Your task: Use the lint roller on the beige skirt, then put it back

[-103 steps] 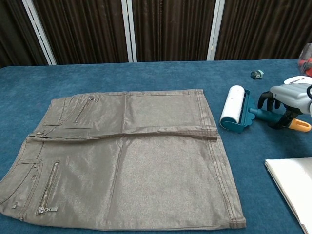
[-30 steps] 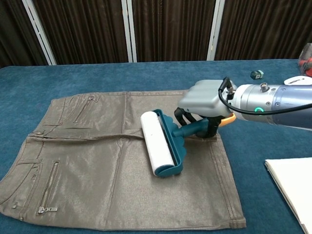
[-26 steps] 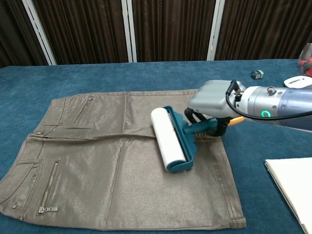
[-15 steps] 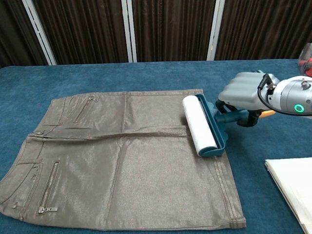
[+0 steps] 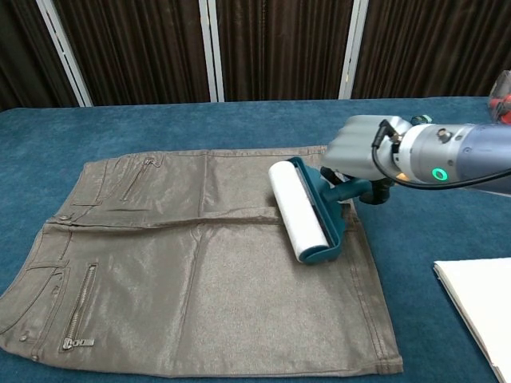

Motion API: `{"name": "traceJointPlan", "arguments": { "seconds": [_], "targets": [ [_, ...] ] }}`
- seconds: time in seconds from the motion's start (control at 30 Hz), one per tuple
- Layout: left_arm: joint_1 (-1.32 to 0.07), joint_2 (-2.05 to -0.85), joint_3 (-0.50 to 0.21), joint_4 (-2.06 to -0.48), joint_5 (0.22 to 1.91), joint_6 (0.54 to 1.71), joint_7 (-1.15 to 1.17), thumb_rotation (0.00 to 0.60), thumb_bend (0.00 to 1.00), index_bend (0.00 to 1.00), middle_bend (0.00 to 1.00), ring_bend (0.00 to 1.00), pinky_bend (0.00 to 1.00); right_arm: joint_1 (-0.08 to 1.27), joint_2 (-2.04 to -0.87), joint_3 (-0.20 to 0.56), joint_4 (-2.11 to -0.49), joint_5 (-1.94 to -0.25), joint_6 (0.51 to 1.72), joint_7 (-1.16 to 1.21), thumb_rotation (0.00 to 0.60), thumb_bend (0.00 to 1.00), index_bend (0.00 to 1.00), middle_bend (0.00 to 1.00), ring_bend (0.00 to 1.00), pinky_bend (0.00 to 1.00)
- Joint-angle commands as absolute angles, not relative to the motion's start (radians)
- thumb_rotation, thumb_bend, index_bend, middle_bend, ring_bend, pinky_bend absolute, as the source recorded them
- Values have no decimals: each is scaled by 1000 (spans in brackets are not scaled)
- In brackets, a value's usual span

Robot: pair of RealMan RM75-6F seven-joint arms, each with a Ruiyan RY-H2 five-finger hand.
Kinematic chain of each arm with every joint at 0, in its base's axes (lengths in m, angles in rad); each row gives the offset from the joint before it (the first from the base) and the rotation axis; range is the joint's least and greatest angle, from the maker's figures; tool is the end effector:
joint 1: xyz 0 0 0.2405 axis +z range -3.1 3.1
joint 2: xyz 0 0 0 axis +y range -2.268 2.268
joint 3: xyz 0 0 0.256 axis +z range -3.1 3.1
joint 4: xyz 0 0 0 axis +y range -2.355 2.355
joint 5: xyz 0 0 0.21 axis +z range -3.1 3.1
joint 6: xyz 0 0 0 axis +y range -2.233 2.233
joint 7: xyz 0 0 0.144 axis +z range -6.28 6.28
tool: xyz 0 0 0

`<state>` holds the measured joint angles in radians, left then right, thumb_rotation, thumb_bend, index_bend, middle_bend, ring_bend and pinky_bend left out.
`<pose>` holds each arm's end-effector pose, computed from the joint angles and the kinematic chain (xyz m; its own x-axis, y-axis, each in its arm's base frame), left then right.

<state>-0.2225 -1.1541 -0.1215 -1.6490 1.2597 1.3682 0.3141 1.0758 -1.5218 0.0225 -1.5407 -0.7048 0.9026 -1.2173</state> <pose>-0.3024 0.2351 0.1495 0.5642 0.0363 0.8248 0.8212 0.0788 -0.5652 -0.1031 -0.3592 -0.0367 0.9669 0.0070 0.2549 -0.2038 -0.5794 0.7892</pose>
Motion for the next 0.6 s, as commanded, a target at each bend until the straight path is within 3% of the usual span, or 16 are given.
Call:
{"name": "traceJointPlan", "arguments": {
  "seconds": [0.03,0.6],
  "targets": [
    [-223,-1150,-124,-1646,1253,1363,307,600,0,0,0,0,0,1186,-1579,36,-1587,-564,937,-1369,600,775,590,638,558,562],
    [-227,-1142,-125,-1631,1229,1338,286,600,0,0,0,0,0,1338,-1672,25,-1611,-436,996,-1467,600,775,593,639,558,562]
  ]
}}
